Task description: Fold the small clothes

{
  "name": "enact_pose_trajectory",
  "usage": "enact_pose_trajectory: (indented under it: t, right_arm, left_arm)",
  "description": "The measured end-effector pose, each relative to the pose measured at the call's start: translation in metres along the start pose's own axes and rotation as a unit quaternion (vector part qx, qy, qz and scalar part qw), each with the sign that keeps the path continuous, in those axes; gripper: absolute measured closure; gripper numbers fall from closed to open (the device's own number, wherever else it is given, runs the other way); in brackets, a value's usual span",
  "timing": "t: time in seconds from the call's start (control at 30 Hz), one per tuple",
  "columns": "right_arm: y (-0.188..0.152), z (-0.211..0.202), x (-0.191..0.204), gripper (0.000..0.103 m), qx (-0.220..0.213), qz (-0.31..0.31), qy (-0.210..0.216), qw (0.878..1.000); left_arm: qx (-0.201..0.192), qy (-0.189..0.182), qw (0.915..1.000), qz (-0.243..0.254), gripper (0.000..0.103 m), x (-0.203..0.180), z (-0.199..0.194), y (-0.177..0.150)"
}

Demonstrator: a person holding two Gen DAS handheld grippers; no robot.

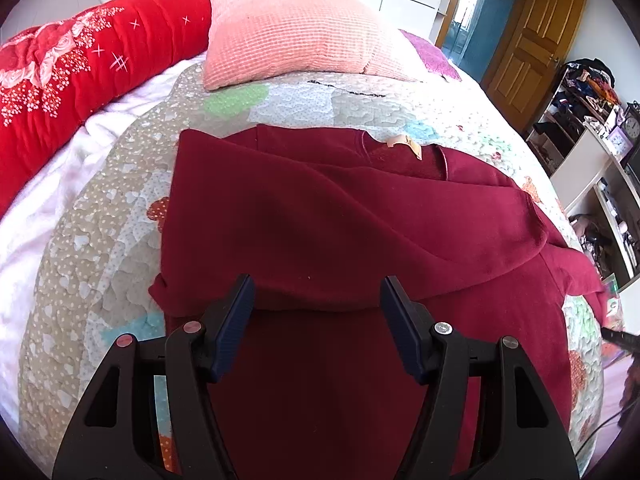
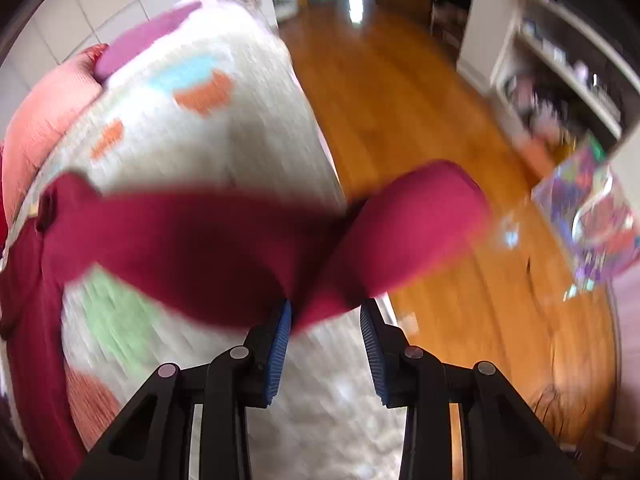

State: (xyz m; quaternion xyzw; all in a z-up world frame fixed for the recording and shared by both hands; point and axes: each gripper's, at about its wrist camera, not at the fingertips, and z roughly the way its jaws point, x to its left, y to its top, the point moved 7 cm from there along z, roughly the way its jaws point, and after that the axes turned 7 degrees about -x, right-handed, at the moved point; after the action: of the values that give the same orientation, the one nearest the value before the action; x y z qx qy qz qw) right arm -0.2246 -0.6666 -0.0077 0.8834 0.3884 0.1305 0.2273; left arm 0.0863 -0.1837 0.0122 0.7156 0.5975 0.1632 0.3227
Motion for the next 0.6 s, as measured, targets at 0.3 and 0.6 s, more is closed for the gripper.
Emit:
enact_pose_trajectory:
  t: [0.3,0.6]
  right_arm:
    - [0.045,-0.02,-0.021,0.046,-0.074,0.205,0.161,0.963]
    - [0.05,0.07,-0.021,0.068,-0.011,0.334,0.226,0.915]
  left_arm:
    - [-0.001,-0.002,1.0,0.006,0.039,-0.007,-0.003,-0.002]
    - [-0.003,0.007,1.0,0.004,0.039,0.003,-0.007,-0.001]
